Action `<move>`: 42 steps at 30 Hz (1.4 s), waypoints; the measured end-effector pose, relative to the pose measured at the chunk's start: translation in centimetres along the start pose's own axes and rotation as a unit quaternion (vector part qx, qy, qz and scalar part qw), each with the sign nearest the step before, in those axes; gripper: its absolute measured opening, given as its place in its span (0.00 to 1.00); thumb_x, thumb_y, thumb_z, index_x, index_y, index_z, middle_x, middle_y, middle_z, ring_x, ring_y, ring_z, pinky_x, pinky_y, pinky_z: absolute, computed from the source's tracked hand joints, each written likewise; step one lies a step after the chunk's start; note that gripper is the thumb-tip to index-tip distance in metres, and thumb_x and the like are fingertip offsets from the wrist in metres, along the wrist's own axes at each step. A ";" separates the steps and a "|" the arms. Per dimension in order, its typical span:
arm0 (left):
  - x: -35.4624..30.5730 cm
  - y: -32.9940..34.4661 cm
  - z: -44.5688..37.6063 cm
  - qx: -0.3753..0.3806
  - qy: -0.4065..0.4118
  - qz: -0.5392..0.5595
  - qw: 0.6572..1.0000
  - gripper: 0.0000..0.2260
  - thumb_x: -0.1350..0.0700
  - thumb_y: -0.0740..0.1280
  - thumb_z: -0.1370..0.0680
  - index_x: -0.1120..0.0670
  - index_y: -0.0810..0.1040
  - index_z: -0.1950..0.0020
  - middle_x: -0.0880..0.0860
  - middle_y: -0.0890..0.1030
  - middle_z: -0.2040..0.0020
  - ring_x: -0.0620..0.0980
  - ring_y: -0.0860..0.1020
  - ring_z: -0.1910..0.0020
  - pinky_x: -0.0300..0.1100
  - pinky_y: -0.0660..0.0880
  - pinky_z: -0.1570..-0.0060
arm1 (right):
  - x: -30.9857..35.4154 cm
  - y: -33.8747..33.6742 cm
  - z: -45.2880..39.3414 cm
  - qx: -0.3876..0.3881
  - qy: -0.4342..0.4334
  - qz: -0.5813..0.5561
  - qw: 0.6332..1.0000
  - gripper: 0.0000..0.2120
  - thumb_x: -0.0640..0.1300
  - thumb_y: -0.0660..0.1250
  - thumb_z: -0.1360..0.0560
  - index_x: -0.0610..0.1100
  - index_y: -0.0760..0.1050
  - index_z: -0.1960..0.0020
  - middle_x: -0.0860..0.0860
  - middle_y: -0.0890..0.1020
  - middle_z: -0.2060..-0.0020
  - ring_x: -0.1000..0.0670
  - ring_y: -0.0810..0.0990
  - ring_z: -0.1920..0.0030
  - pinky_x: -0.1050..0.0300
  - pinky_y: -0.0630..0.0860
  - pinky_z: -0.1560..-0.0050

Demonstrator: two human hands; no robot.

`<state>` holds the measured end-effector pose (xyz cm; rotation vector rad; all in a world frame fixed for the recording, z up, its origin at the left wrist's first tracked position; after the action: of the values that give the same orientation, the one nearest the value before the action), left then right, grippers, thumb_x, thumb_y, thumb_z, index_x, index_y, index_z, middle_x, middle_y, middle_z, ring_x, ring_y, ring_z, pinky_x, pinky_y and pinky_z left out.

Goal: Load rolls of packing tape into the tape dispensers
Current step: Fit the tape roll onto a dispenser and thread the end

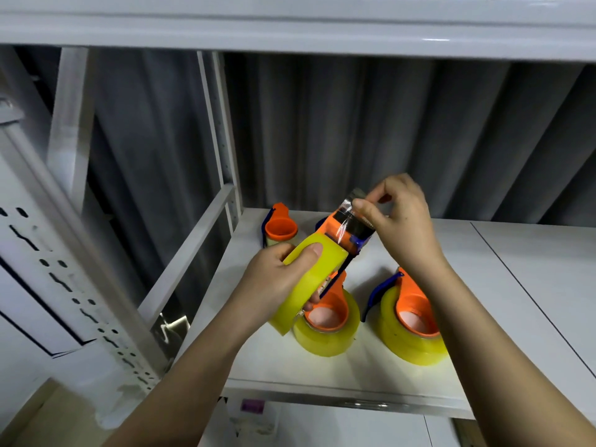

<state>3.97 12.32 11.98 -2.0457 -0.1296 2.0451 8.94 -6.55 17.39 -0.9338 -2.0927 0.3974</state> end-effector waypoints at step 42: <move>-0.7 -1.0 0.8 0.077 -0.016 0.046 0.996 0.14 0.42 0.62 0.29 0.47 0.78 0.50 0.44 0.84 0.60 0.44 0.84 0.60 0.36 0.80 0.62 | -0.4 0.5 -0.8 0.140 0.047 -0.240 0.959 0.07 0.45 0.70 0.26 0.42 0.76 0.58 0.48 0.81 0.61 0.56 0.79 0.60 0.63 0.77 0.56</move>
<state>3.23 13.24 12.88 -1.9606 0.1154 2.0718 10.02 -6.51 17.41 -0.2576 -2.0255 0.3697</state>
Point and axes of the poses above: each hand's wrist, its own z-axis away from the middle knuckle, its own y-axis out of the palm, x = y × z, the point moved 6 cm from there along -z, towards the middle knuckle
